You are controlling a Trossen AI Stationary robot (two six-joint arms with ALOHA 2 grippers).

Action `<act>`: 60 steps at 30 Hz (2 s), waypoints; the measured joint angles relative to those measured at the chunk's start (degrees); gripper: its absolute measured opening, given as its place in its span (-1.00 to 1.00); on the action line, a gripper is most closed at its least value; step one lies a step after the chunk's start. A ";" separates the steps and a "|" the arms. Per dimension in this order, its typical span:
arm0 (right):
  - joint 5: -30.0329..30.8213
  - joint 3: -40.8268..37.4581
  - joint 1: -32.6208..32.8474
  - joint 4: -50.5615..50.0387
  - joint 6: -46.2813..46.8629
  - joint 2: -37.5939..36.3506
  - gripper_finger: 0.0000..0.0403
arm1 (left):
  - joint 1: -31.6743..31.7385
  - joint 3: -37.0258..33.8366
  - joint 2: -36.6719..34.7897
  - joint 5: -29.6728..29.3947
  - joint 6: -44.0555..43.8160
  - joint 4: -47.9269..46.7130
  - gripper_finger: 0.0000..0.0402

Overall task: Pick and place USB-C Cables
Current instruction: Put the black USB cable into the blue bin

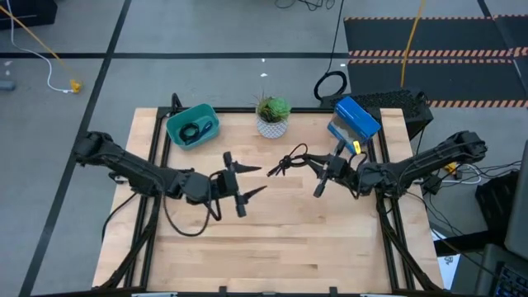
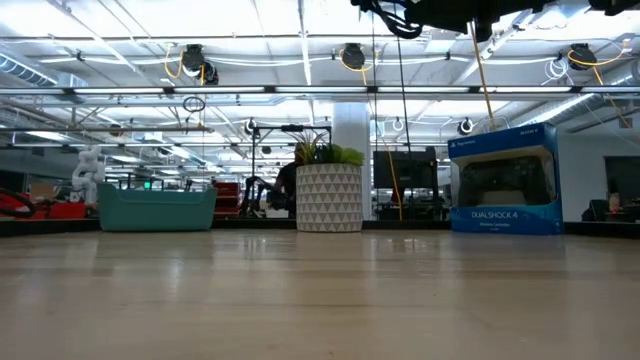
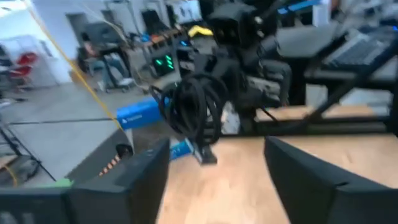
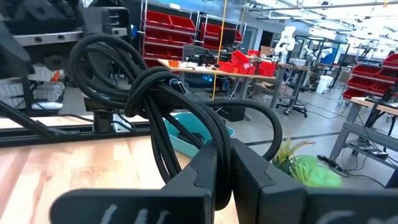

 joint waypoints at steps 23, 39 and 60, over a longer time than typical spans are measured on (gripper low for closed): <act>2.89 0.02 -1.22 11.76 -4.89 9.03 -0.92 | 4.89 0.00 11.29 -5.26 0.76 20.42 0.98; 4.42 0.04 -1.88 11.31 -4.09 9.57 -0.92 | 6.00 0.07 12.52 -5.29 -0.92 22.24 0.12; 3.88 0.04 -1.88 11.45 -4.09 9.53 -0.76 | 5.00 0.07 12.50 -5.27 2.11 21.96 -0.89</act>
